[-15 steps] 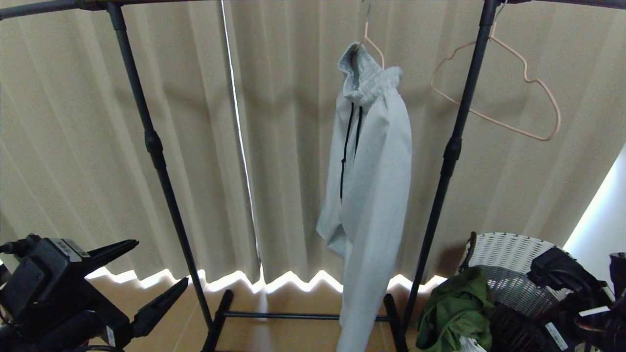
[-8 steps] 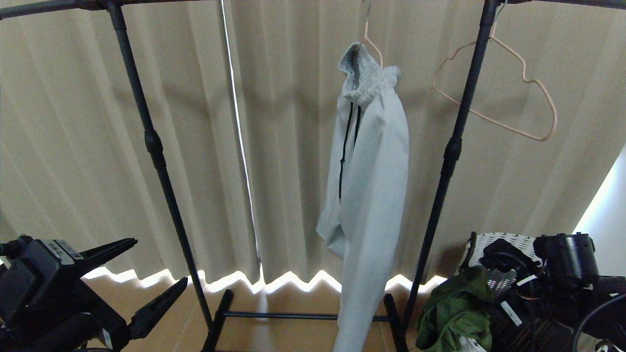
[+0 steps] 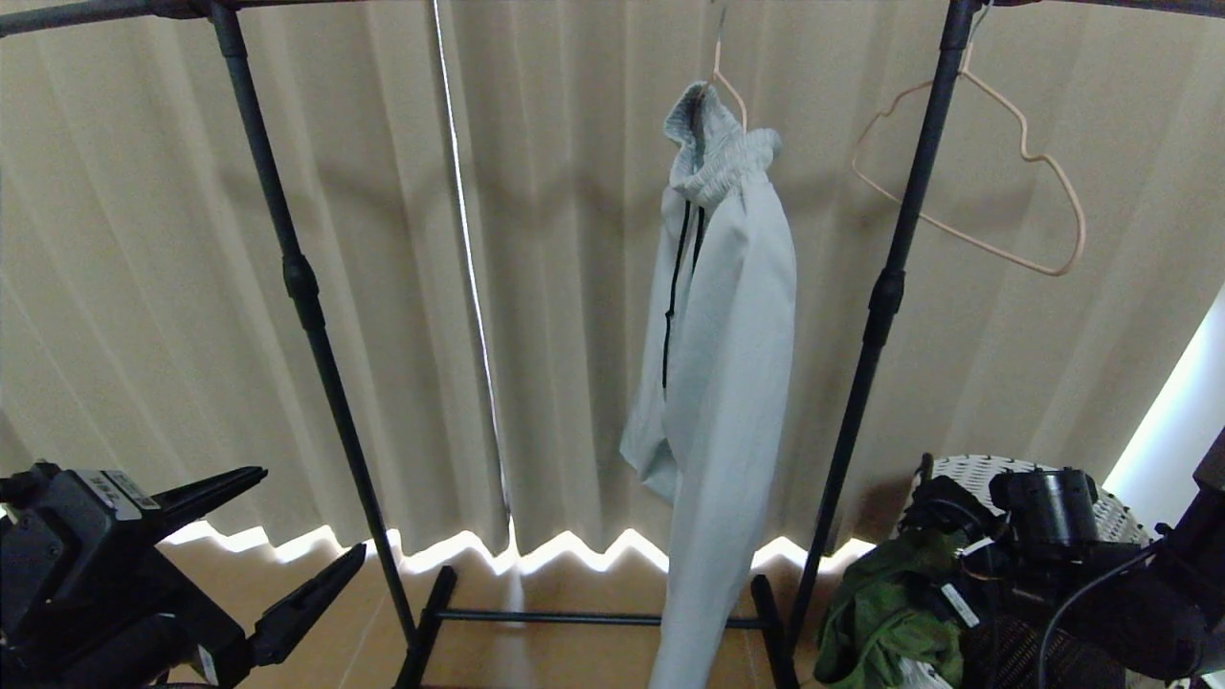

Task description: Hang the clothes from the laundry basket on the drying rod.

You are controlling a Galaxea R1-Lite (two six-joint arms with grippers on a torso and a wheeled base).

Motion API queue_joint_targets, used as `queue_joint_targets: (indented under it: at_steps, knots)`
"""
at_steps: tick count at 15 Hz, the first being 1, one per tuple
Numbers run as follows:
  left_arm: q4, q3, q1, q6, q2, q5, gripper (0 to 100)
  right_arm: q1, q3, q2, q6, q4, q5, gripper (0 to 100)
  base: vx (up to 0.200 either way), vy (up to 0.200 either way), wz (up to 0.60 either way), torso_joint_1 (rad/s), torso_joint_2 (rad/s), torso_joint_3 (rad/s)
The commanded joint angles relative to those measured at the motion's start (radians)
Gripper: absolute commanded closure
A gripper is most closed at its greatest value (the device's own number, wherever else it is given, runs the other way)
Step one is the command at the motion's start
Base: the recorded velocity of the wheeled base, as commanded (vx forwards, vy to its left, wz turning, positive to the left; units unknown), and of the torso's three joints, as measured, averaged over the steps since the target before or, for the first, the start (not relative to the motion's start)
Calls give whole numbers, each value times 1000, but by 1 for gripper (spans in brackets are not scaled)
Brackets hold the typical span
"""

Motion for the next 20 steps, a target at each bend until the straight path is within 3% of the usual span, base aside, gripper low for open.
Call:
queue_joint_targets:
  at_steps: [1,4,5,11,15,18,20]
  knots:
    - [0,0,0,-1,2,0,0,-18,-19,10,-1,-1,0,0,0,0,0,0,0,0]
    - [0,1,0,0,2,0,0,-42,-38,7,-3,1,-1,0,0,0,0,0,0,0]
    - [0,1,0,0,2,0,0,-42,-38,9,-3,1,-1,100,0,0,0,0,0,0]
    - [-2,7,0,0,-4,0,0,-41,-24,-19,0,-2,2,100,0,0,0,0,0,0]
    - [0,6,0,0,-9,0,0,-30,-22,-175,-3,16,2,100,0,0,0,0,0,0]
    - [0,7,0,0,-4,0,0,42,-22,-336,-3,84,8,100,0,0,0,0,0,0]
    - [0,9,0,0,-4,0,0,159,-33,-470,-1,138,12,100,0,0,0,0,0,0]
